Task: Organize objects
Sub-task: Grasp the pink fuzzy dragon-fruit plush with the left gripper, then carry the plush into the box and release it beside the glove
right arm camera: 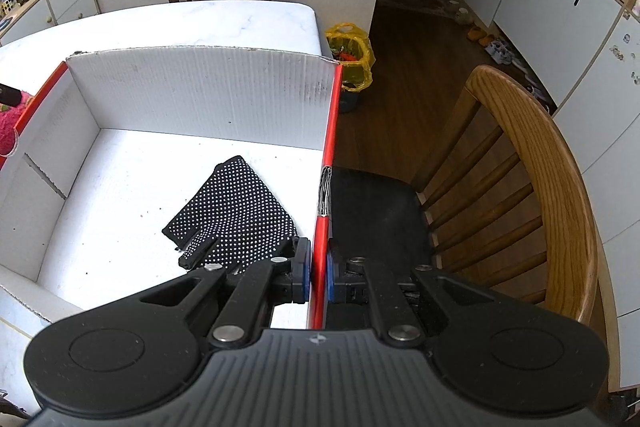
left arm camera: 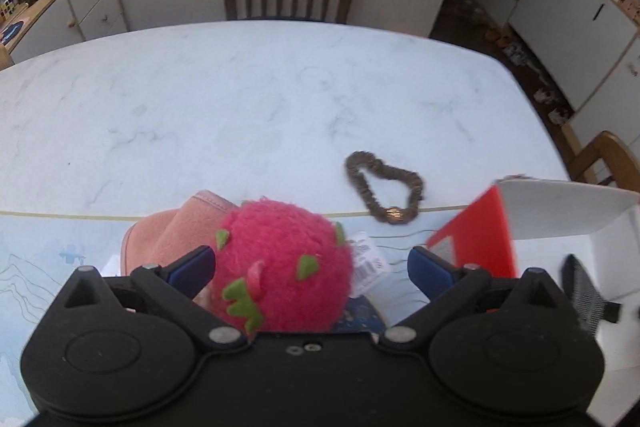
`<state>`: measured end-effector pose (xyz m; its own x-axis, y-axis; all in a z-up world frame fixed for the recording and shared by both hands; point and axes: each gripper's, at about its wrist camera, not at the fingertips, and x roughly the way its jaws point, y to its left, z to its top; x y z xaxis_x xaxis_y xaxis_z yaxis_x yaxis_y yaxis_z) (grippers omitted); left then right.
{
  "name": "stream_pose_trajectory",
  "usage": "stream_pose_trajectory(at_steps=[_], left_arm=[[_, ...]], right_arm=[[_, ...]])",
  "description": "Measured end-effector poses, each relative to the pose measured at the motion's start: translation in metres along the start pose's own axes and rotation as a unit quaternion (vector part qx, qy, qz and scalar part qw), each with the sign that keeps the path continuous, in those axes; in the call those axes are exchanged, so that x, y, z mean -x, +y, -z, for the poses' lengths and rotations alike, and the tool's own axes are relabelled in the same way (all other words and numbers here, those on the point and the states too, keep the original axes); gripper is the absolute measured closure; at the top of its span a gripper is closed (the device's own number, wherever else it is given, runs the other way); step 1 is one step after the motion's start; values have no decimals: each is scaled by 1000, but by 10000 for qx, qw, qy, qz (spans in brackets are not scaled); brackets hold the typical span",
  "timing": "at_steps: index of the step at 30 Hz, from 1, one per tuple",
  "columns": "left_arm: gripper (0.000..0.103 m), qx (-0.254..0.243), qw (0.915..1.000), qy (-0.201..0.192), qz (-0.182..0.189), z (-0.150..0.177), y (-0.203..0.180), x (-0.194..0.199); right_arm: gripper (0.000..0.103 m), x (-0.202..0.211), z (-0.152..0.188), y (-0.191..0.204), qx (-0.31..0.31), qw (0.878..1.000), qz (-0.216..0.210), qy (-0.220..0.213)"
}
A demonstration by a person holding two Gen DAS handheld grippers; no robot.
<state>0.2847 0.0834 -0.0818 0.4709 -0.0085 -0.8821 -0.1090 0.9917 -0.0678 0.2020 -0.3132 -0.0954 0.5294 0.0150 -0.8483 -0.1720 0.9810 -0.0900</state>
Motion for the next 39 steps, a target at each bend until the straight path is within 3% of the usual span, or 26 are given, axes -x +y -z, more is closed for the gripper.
stream_pose_trajectory(at_steps=[11, 13, 19, 28, 39], left_arm=[[4, -115, 9990, 126, -412, 7, -1, -28], [16, -128, 9986, 128, -488, 7, -1, -27], [31, -118, 9988, 111, -456, 5, 1, -21], [32, 24, 9995, -141, -266, 2, 1, 19], [32, -108, 9987, -484, 93, 2, -25, 85]], right_arm=[[96, -1, -1, 1, 7, 10000, 45, 32], [96, -1, -1, 1, 3, 10000, 44, 32], [96, -2, -1, 1, 2, 10000, 47, 36], [96, -2, 1, 1, 40, 10000, 14, -4], [96, -1, 4, -2, 8, 10000, -49, -49]])
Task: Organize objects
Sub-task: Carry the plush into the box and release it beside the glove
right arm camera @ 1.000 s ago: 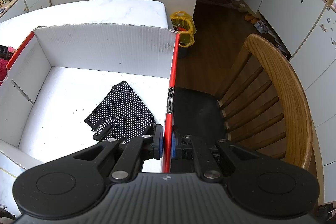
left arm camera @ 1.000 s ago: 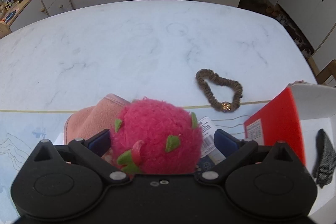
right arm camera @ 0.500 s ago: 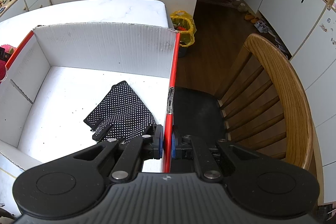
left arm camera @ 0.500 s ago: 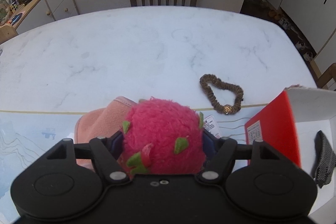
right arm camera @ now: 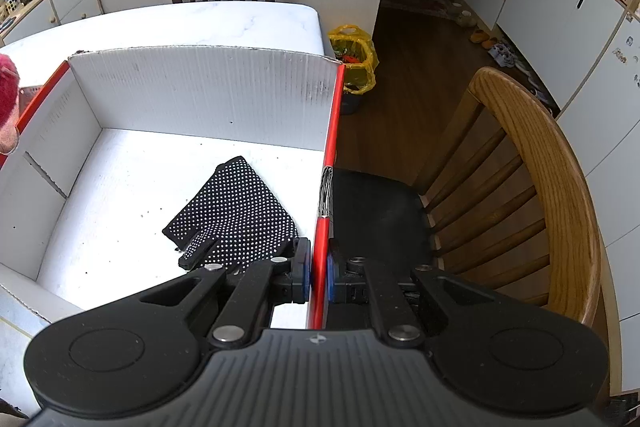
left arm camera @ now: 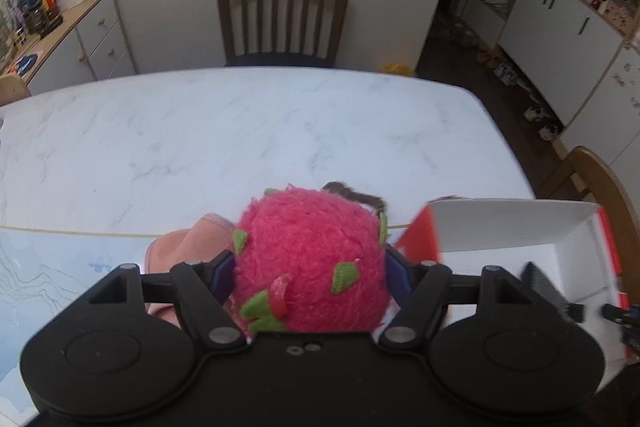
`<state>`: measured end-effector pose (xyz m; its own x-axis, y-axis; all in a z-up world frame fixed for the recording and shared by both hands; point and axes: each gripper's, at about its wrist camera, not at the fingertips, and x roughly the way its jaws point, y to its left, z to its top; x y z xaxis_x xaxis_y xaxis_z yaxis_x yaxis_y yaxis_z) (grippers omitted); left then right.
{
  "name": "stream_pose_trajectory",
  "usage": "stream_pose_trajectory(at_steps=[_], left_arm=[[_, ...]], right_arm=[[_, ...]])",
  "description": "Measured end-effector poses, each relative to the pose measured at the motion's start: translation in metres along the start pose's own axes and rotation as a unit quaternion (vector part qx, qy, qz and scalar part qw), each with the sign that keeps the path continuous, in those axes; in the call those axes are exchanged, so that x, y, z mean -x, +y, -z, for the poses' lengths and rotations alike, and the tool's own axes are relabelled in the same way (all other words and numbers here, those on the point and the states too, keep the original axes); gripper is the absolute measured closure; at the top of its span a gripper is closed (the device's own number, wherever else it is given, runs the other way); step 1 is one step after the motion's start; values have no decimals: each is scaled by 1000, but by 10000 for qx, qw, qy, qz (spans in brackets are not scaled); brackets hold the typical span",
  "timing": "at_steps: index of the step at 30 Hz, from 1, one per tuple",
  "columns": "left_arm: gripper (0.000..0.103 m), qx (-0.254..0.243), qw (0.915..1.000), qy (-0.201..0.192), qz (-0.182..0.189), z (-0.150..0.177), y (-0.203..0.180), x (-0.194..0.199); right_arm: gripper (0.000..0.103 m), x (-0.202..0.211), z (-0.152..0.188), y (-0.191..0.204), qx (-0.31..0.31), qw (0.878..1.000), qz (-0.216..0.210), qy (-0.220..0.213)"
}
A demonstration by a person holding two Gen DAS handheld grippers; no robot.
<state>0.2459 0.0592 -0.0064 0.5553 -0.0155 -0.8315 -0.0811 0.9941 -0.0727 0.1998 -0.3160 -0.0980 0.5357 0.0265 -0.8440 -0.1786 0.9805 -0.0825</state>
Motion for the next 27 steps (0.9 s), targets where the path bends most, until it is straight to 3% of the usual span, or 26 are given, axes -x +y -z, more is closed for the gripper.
stream_pose_trajectory(at_steps=[12, 27], left_arm=[[32, -542, 9963, -375, 559, -5, -66, 49], [32, -1273, 9852, 73, 1144, 16, -168, -9]], right_arm=[[96, 2, -1, -2, -7, 10000, -36, 3], [96, 2, -3, -4, -37, 9999, -108, 4]])
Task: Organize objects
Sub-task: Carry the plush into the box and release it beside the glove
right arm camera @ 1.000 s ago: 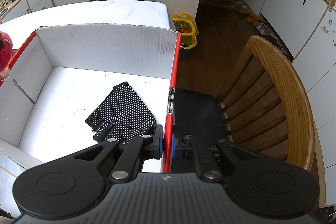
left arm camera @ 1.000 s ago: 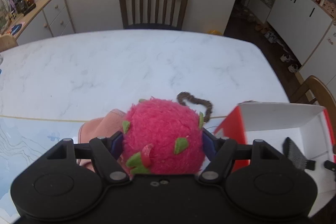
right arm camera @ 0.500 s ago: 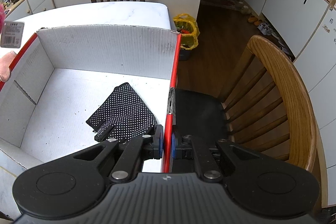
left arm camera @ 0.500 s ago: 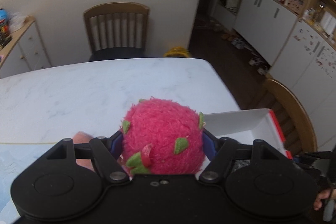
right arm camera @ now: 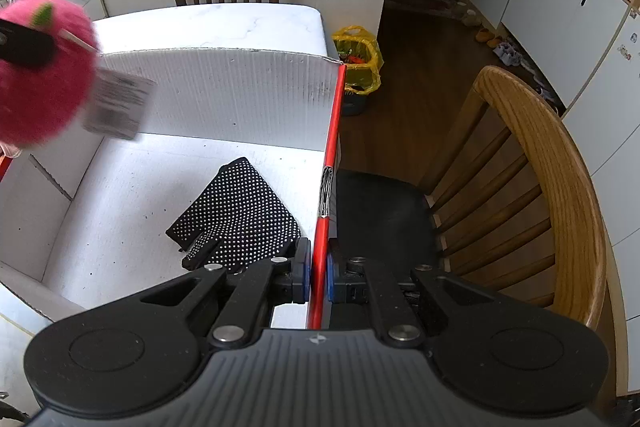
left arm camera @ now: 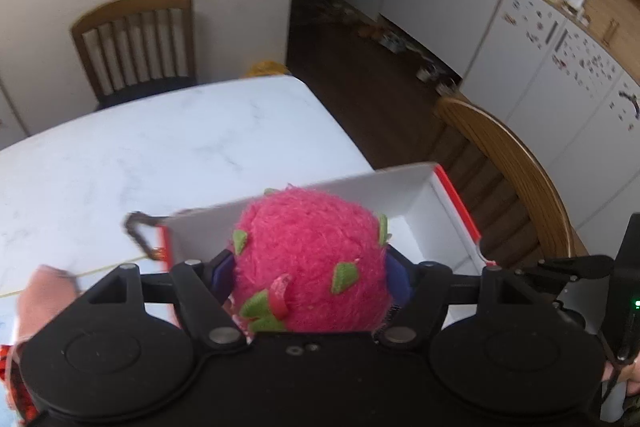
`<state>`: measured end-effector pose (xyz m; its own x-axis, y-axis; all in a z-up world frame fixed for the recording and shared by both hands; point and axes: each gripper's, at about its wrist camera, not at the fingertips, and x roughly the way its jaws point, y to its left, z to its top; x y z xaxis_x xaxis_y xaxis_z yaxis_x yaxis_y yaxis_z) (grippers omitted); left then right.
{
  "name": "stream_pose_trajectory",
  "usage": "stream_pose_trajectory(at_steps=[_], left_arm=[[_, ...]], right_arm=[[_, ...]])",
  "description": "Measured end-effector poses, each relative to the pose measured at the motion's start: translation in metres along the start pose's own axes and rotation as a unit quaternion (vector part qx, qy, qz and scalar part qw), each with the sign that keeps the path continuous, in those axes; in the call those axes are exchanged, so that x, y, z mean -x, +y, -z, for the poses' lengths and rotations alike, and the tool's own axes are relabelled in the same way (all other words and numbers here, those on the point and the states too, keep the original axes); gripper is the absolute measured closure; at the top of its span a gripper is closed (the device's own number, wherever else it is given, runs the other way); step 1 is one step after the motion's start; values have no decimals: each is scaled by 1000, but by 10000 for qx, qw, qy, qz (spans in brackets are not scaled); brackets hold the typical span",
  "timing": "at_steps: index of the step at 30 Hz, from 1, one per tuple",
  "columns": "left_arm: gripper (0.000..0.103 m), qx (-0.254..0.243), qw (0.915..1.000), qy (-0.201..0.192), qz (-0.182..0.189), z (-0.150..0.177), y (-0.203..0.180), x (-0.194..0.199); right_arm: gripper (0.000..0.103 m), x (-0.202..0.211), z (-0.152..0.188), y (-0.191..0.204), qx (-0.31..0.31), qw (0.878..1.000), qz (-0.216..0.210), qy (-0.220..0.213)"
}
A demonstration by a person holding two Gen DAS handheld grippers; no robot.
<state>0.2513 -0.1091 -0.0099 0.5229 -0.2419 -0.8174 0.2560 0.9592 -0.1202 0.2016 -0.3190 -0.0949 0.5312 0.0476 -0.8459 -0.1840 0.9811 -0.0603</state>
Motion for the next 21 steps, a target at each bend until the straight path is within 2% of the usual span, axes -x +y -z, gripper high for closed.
stream_pose_trajectory(at_steps=[3, 10, 21], left_arm=[[32, -32, 9997, 193, 175, 1, -15, -20], [32, -292, 9986, 347, 283, 0, -44, -61], [32, -415, 9963, 692, 311, -7, -60, -111]], right_arm=[[96, 0, 1, -1, -10, 10000, -18, -6], [96, -1, 2, -4, -68, 10000, -59, 3], [96, -3, 2, -10, -178, 9998, -114, -4]])
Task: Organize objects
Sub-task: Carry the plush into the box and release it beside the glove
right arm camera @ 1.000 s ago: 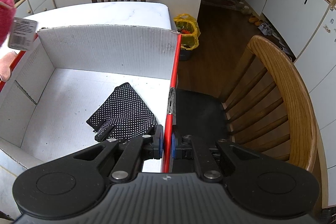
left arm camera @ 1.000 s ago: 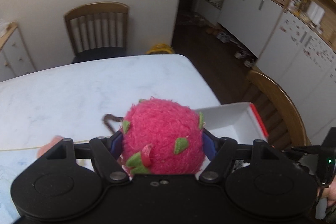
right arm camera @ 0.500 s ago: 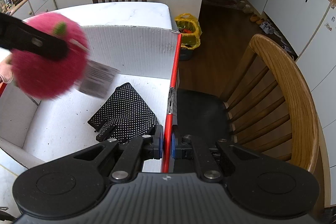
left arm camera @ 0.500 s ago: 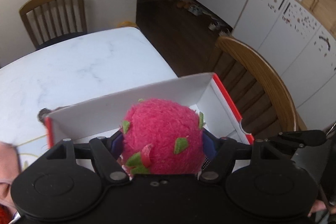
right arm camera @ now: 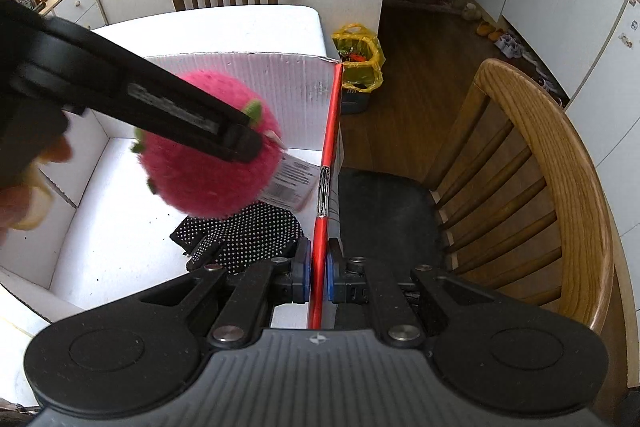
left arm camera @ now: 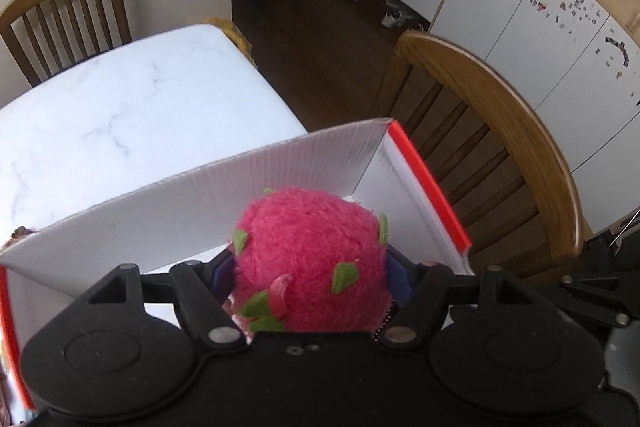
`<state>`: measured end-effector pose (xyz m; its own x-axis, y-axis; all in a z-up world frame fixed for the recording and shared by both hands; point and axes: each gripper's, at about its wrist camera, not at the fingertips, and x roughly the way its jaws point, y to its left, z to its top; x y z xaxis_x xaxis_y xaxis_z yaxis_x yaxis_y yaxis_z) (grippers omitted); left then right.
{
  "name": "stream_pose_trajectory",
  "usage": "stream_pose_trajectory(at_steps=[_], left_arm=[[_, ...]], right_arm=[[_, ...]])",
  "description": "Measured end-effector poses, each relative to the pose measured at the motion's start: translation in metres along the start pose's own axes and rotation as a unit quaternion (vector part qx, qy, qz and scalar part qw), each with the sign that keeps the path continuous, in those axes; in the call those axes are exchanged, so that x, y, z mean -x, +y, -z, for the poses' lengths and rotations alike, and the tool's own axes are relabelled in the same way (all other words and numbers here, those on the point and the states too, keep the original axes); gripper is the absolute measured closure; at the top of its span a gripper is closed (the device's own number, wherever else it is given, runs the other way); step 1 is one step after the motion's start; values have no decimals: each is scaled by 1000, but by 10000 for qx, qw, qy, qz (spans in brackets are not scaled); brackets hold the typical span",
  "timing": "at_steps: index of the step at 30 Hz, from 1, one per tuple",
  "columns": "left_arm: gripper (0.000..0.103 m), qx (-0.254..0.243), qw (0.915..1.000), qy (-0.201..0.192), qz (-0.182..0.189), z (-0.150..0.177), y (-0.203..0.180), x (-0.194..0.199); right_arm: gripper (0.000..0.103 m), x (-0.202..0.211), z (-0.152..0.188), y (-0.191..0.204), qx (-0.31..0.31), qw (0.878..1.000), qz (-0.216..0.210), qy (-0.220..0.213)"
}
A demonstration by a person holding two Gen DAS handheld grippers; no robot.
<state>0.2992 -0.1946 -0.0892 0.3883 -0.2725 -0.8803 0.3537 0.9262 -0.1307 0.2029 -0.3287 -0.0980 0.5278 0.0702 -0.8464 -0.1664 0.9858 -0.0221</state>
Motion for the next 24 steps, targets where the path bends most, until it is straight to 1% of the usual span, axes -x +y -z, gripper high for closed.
stream_pose_trajectory(at_steps=[4, 8, 12, 16, 21, 24], left_arm=[[32, -15, 9999, 145, -69, 0, 3, -12], [30, 84, 9997, 240, -36, 0, 9, -20], [26, 104, 9997, 228, 8, -1, 12, -17], [18, 126, 9998, 168, 13, -3, 13, -13], [13, 183, 9998, 95, 69, -3, 20, -4], [13, 219, 9997, 56, 69, -2, 23, 2]], right_arm=[[96, 0, 0, -1, -14, 10000, -2, -2], [96, 0, 0, -1, -14, 10000, -3, 1], [96, 0, 0, -1, -16, 10000, -3, 5], [96, 0, 0, -1, -27, 10000, -2, 18], [96, 0, -2, 0, -22, 10000, 7, 38], [96, 0, -1, -1, -21, 10000, -3, 31]])
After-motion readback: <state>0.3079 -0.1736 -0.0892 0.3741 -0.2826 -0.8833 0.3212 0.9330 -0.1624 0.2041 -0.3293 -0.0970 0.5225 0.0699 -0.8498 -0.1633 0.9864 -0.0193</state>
